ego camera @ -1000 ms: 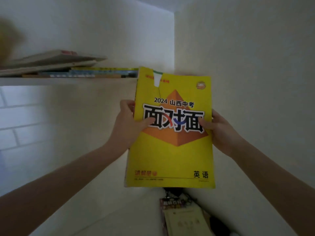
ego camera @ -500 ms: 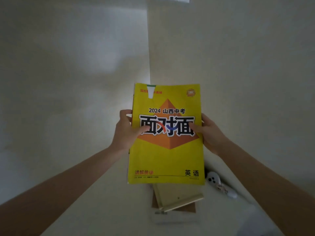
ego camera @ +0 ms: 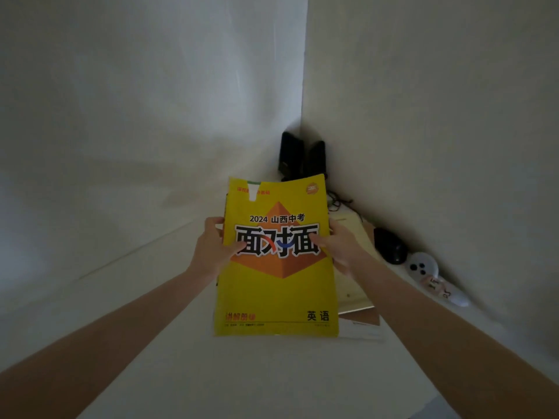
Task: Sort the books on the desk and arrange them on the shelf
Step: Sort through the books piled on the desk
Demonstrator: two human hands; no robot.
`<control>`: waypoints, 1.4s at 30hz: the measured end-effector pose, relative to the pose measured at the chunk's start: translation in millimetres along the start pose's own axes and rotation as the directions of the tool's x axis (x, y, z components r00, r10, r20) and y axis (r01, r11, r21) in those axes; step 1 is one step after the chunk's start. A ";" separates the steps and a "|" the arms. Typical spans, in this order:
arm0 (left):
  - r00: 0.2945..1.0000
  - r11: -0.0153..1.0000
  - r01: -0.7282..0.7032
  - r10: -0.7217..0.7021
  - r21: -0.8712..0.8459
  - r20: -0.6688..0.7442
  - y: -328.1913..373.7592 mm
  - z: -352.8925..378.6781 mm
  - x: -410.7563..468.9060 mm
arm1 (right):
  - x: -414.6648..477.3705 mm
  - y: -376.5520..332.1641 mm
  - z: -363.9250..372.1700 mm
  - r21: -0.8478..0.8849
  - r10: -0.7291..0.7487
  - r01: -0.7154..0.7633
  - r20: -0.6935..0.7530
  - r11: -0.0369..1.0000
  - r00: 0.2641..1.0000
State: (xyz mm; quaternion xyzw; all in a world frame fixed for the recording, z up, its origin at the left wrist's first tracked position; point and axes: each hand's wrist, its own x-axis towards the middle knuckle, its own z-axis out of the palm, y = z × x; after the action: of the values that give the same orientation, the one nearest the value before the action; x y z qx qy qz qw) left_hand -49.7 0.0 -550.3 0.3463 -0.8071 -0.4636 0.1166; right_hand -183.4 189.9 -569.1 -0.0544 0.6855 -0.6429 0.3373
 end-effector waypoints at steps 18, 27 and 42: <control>0.954 0.953 0.298 -0.296 0.053 -0.036 -120.7 0.2 17.9 | 61.4 66.8 87.0 -0.278 0.228 -0.209 0.039 0.938 0.973; 0.955 0.929 0.292 -0.296 0.227 -0.018 -132.9 -15.8 31.6 | 49.0 51.6 101.1 -0.271 0.190 -0.165 0.067 0.948 0.980; 0.995 0.982 -0.098 0.093 -0.161 -0.038 58.4 -106.2 22.3 | -5.0 -107.8 95.4 -0.146 -0.243 0.258 0.111 0.955 0.964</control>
State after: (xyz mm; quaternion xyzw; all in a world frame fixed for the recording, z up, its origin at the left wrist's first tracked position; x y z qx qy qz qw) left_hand -38.2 -66.5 -447.1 0.3036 -0.7804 -0.5165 0.1789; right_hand -167.5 93.8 -463.0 -0.1971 0.7059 -0.6205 0.2789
